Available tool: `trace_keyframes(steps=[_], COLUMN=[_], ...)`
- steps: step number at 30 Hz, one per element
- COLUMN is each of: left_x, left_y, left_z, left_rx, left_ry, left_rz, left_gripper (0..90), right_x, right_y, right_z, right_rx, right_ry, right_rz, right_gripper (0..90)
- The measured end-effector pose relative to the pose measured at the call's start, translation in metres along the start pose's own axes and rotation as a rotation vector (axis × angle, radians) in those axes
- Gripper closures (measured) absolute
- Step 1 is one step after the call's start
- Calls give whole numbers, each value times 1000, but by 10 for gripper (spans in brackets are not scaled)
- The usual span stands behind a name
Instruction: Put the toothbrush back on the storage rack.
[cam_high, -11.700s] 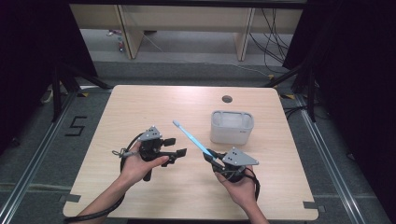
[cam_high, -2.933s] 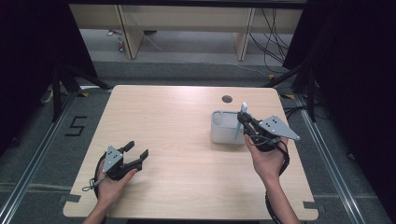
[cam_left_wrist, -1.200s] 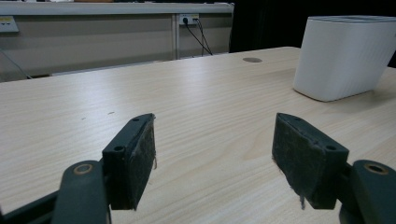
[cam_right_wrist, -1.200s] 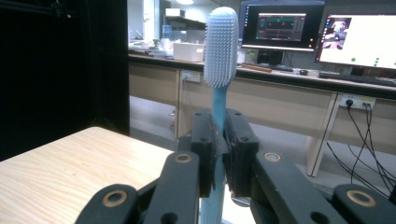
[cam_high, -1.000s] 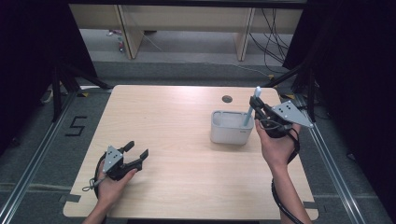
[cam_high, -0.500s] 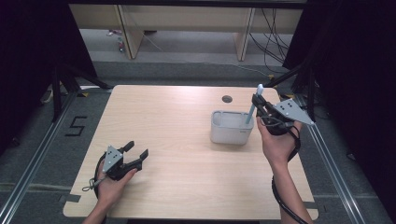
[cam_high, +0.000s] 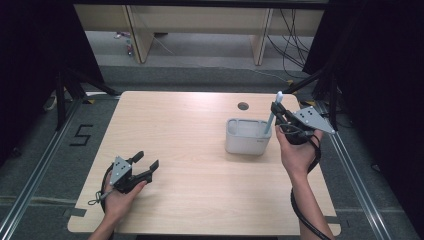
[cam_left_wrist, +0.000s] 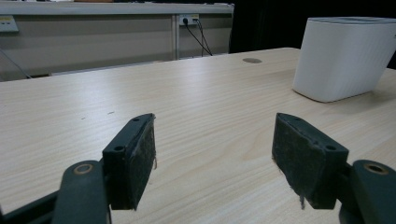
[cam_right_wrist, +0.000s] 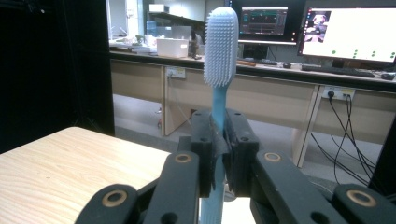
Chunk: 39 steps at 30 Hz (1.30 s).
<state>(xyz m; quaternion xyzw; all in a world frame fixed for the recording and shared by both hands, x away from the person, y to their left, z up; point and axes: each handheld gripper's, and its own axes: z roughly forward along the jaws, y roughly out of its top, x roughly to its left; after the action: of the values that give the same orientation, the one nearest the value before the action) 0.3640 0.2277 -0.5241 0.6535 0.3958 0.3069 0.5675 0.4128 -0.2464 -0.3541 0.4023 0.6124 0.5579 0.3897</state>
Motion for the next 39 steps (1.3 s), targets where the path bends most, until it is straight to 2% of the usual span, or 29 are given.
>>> trace_keyframes(steps=[2,3,6,13,17,18,21,25,26,27,31,36,38,39], left_x=[0,0,0,0,0,0,0,0,0,0,0,0,0,0], left_y=[0,-1,-1,-1,-1,-1,-1,-1,-1,-1,-1,-1,-1,-1], left_z=[0,1,1,1,1,1,1,1,1,1,1,1,1,1], left_rx=[-3,-20,-20,-21,-22,-22,-20,-20,-20,-20,-20,-20,-20,-20], left_ry=[-2,-7,-8,-3,-3,-5,-9,-9,-10,-10,-10,-10,-10,-10], left_rz=[-2,-4,-4,-7,-8,-7,-6,-5,-6,-6,-6,-6,-6,-6], left_gripper=[298,299,299,299,299,299,299,299,299,299,299,299,299,299], right_x=[-1,-2,-1,-6,-6,-7,-5,-6,-5,-6,-5,-6,-5,-6], right_y=[-1,-1,-4,-7,-9,-9,-11,-15,-16,-16,-19,-25,-27,-28], right_z=[1,1,2,6,7,8,8,10,9,10,12,13,14,14], right_rx=[0,-6,8,13,21,18,31,35,50,45,54,60,64,69], right_ry=[-3,-10,-4,-22,-14,-23,-22,-18,-20,-19,-15,-19,-21,-11], right_rz=[-7,-15,4,-9,11,-4,14,4,26,7,22,10,27,21], right_gripper=[837,837,837,837,837,837,837,837,837,837,836,836,836,836])
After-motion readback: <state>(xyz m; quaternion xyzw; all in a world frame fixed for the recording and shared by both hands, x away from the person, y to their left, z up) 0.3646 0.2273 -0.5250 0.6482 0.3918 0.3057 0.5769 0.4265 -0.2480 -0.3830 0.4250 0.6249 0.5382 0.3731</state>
